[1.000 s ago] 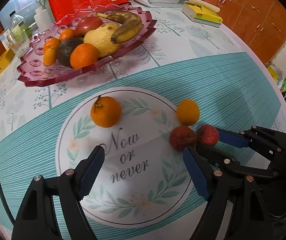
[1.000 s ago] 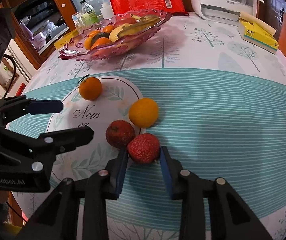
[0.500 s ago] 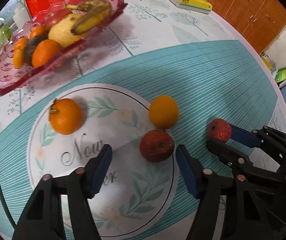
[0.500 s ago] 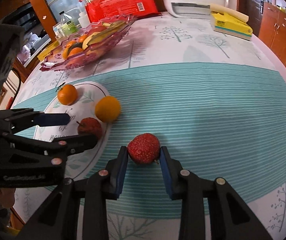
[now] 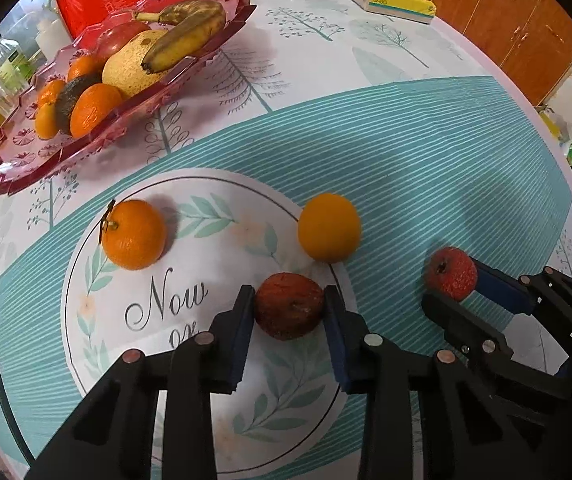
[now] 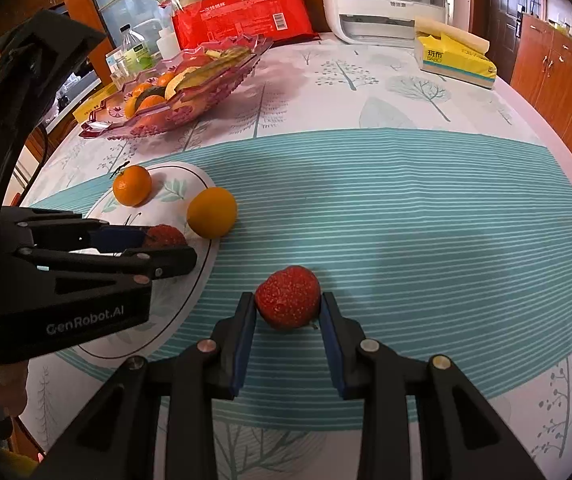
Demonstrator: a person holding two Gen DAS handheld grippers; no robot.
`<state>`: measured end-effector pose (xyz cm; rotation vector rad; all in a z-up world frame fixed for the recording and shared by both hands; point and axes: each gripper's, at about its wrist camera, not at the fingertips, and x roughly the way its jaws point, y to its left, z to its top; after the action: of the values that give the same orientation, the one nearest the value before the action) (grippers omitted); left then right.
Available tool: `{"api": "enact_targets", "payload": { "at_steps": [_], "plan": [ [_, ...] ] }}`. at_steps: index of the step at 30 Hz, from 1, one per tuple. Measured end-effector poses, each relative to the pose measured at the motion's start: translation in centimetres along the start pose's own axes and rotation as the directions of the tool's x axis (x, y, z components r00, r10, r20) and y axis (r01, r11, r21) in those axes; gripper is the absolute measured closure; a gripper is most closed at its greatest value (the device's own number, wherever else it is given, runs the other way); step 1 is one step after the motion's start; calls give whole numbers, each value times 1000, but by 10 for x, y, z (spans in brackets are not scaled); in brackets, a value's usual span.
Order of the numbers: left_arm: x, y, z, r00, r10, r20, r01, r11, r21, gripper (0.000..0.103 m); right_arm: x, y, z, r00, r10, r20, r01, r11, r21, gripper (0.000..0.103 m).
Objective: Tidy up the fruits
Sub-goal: 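Grasp a red lychee with the left tool while the right tool grasps another lychee, then carry both lychees over the pink bowl with both tools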
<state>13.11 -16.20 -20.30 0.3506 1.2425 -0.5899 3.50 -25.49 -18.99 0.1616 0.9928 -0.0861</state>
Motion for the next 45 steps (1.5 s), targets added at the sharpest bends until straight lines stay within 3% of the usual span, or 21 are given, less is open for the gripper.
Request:
{"api": "enact_targets", "payload": {
  "at_steps": [10, 21, 27, 33, 38, 43, 45],
  "plan": [
    [-26, 15, -24, 999, 33, -24, -34, 998, -51, 71, -7, 6, 5, 999, 45, 1, -45, 999, -4, 71],
    [-111, 60, -13, 983, 158, 97, -145, 982, -125, 71, -51, 49, 58, 981, 170, 89, -164, 984, -73, 71],
    [-158, 91, 19, 954, 262, 147, -239, 958, -158, 71, -85, 83, 104, 962, 227, 152, -207, 969, -138, 71],
    [-202, 119, 43, 924, 317, 212, -279, 941, -194, 71, -112, 99, 154, 942, 253, 221, -224, 963, -148, 71],
    [-230, 146, 68, 899, 344, 272, -284, 929, -237, 71, -125, 110, 199, 931, 230, 284, -192, 969, -157, 71],
    [-249, 172, 95, 867, 374, 331, -294, 918, -268, 71, -119, 119, 237, 933, 211, 291, -169, 972, -163, 71],
    [-246, 184, 105, 865, 375, 333, -289, 916, -279, 71, -110, 123, 253, 937, 197, 289, -155, 975, -160, 71]
  ]
}}
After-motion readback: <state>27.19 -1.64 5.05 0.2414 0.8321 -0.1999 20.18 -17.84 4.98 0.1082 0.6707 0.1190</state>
